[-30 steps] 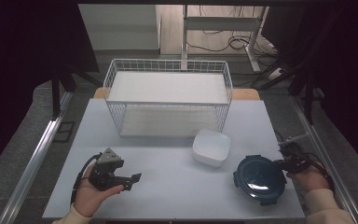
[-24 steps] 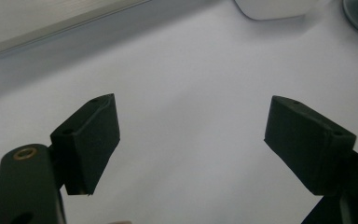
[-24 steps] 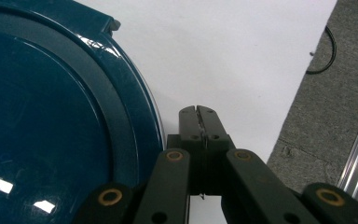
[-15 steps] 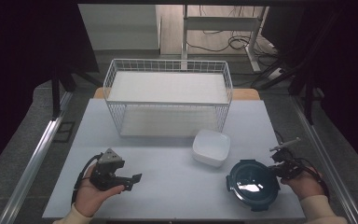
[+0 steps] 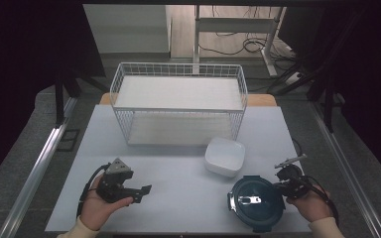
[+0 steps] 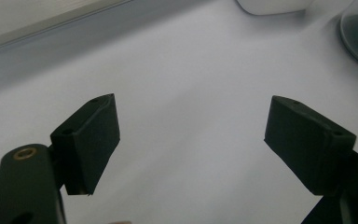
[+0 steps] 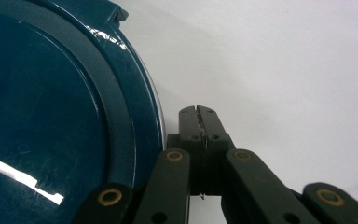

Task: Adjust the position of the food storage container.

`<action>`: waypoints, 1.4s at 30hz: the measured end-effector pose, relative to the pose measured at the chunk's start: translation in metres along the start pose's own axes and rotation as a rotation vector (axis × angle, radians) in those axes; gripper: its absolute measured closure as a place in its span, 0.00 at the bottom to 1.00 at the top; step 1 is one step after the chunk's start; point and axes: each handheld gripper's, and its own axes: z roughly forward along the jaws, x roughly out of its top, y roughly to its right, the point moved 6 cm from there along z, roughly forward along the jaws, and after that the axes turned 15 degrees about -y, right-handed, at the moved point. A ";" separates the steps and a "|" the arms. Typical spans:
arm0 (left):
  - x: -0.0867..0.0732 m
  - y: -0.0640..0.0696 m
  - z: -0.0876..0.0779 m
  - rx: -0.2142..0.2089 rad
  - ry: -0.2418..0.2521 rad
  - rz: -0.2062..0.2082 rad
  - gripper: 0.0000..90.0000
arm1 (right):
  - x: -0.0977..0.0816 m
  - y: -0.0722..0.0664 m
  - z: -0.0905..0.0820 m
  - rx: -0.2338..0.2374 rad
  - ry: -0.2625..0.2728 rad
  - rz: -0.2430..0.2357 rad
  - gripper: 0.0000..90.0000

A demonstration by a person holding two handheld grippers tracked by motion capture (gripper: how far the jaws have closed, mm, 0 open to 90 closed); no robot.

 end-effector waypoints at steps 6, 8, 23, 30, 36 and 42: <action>0.000 0.000 -0.002 0.002 0.014 0.002 0.20 | -0.012 0.013 -0.004 0.017 -0.002 0.040 1.00; 0.000 0.000 -0.003 0.001 0.018 -0.002 0.20 | -0.024 0.016 -0.004 0.039 -0.024 0.066 1.00; 0.001 0.001 -0.002 0.004 0.019 0.003 0.20 | -0.043 -0.010 -0.004 0.043 -0.070 0.079 1.00; 0.001 0.004 0.002 0.000 0.009 0.009 0.20 | -0.041 -0.023 -0.005 0.061 -0.057 0.062 1.00; 0.001 0.003 0.002 0.001 0.008 0.008 0.20 | -0.036 -0.037 -0.004 0.077 -0.050 0.048 1.00; 0.000 0.004 0.004 -0.002 0.004 0.011 0.20 | -0.029 -0.053 -0.004 0.083 -0.049 0.030 1.00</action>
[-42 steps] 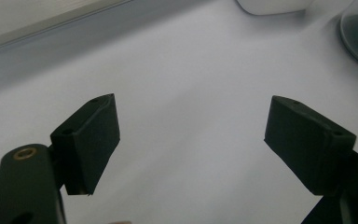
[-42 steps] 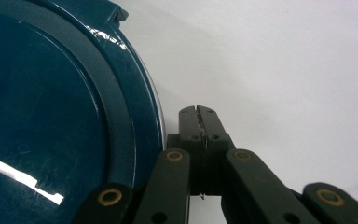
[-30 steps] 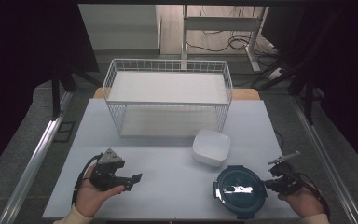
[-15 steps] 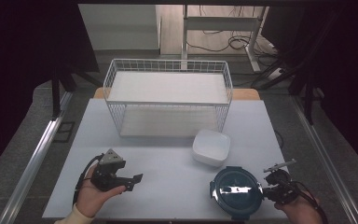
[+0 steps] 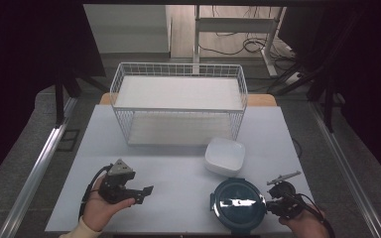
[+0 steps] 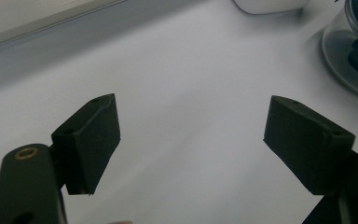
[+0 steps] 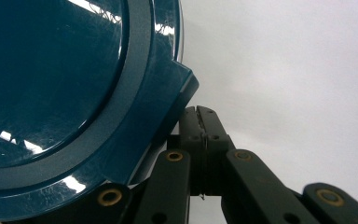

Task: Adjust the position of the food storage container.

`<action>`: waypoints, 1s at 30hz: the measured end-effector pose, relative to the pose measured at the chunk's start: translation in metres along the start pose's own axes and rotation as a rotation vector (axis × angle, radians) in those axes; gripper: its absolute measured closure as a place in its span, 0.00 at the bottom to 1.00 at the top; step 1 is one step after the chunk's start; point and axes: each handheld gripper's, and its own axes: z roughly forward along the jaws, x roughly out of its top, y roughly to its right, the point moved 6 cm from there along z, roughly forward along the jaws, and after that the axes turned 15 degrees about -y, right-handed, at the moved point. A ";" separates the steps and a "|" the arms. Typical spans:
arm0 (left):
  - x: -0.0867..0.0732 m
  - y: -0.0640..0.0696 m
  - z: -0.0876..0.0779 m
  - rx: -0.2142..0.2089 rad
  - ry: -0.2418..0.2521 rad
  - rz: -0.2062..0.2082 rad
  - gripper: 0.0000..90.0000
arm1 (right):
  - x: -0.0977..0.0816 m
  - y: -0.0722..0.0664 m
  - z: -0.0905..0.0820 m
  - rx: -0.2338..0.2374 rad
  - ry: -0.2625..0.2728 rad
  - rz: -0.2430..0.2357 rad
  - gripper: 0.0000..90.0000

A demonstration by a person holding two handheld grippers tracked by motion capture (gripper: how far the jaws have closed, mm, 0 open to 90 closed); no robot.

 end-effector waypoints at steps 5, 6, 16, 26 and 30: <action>0.000 0.000 0.001 -0.002 -0.006 0.002 0.20 | 0.006 -0.012 0.001 0.004 0.002 0.004 1.00; 0.000 0.000 0.001 -0.002 -0.006 0.002 0.20 | 0.008 -0.016 0.002 0.000 0.005 0.009 1.00; -0.002 0.003 0.003 -0.005 -0.013 0.007 0.20 | 0.004 -0.018 0.004 0.048 0.006 -0.005 0.99; -0.002 0.003 0.005 -0.004 -0.018 0.008 0.20 | -0.022 -0.040 0.004 0.181 0.026 -0.055 0.99; -0.003 0.002 0.005 -0.003 -0.020 0.006 0.20 | -0.016 -0.046 0.009 0.124 0.005 -0.087 0.99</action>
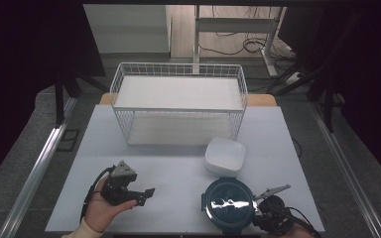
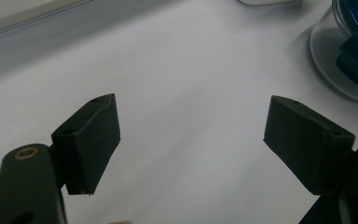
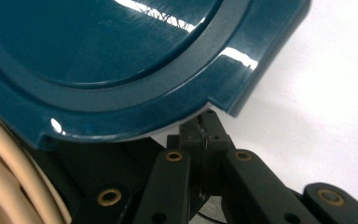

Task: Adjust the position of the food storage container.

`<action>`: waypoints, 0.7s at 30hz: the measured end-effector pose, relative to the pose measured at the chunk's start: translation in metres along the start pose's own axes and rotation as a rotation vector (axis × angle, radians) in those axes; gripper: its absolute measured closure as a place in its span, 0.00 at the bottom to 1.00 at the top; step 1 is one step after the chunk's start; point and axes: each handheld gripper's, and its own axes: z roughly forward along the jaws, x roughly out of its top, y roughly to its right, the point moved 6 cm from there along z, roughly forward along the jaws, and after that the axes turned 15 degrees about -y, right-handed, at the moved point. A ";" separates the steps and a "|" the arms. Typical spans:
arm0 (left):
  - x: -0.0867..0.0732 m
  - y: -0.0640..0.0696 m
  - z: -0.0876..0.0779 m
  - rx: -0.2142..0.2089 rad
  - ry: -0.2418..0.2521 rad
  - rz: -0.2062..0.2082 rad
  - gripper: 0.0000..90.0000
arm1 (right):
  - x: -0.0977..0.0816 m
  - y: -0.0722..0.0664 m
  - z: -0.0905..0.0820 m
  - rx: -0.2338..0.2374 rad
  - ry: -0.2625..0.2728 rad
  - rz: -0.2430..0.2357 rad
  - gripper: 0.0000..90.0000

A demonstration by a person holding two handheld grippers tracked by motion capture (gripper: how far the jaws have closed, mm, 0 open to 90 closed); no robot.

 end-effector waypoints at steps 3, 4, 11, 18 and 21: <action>0.000 -0.001 0.000 -0.001 0.003 -0.002 0.20 | 0.002 0.002 0.002 -0.025 0.002 0.001 0.99; 0.000 -0.001 0.000 0.000 0.003 -0.003 0.20 | 0.003 0.003 0.001 -0.036 0.007 -0.002 0.99; 0.000 0.000 0.001 0.000 -0.005 0.004 0.20 | 0.015 -0.007 0.004 -0.042 0.012 -0.049 0.99; 0.000 -0.003 -0.001 0.000 0.006 -0.005 0.20 | 0.027 -0.013 0.006 -0.053 0.011 -0.090 1.00; 0.000 -0.003 -0.001 0.000 0.009 -0.014 0.20 | 0.028 -0.006 0.008 -0.067 0.015 -0.071 0.99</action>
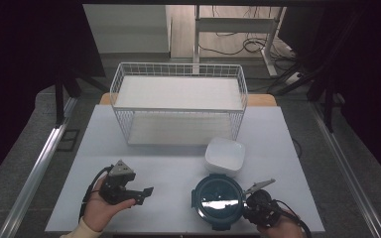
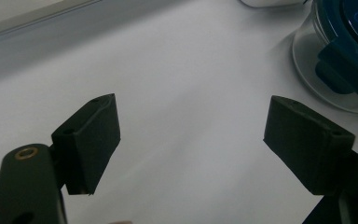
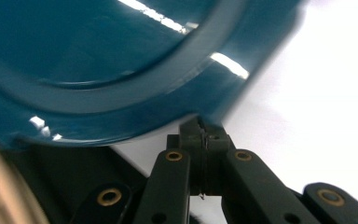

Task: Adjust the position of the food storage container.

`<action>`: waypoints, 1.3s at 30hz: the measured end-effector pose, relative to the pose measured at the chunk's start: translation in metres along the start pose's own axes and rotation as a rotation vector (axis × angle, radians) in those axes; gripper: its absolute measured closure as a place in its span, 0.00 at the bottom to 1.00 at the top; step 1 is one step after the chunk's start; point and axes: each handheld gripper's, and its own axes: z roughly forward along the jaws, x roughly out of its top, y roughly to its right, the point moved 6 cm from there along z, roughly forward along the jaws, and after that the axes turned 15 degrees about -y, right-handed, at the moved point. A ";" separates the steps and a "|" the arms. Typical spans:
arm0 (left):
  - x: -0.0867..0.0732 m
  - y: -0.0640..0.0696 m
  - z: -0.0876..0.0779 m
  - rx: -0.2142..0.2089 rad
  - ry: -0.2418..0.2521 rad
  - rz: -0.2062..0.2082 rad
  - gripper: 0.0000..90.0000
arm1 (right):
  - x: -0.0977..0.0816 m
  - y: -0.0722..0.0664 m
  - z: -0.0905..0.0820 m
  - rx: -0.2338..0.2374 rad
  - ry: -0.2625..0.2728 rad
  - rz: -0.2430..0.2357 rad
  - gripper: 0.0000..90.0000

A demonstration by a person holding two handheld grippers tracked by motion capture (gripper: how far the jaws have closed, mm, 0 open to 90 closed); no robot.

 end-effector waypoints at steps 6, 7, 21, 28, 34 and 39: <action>0.000 0.000 -0.001 0.001 0.000 0.006 0.20 | 0.005 0.019 0.001 0.014 0.039 0.060 0.99; 0.000 0.000 0.000 0.001 -0.001 0.005 0.20 | 0.006 0.020 0.000 0.005 0.042 0.057 0.99; 0.000 -0.001 0.001 0.002 -0.006 0.004 0.20 | 0.031 -0.001 0.003 -0.033 0.039 -0.026 1.00; 0.000 -0.004 -0.001 0.001 -0.001 -0.005 0.20 | 0.052 -0.023 0.008 -0.021 0.038 -0.085 1.00; 0.000 -0.007 -0.002 0.003 0.003 -0.014 0.20 | 0.064 -0.037 0.012 -0.007 0.045 -0.121 1.00; 0.000 -0.007 -0.002 0.007 0.001 -0.013 0.20 | 0.070 -0.048 0.015 -0.004 0.046 -0.159 1.00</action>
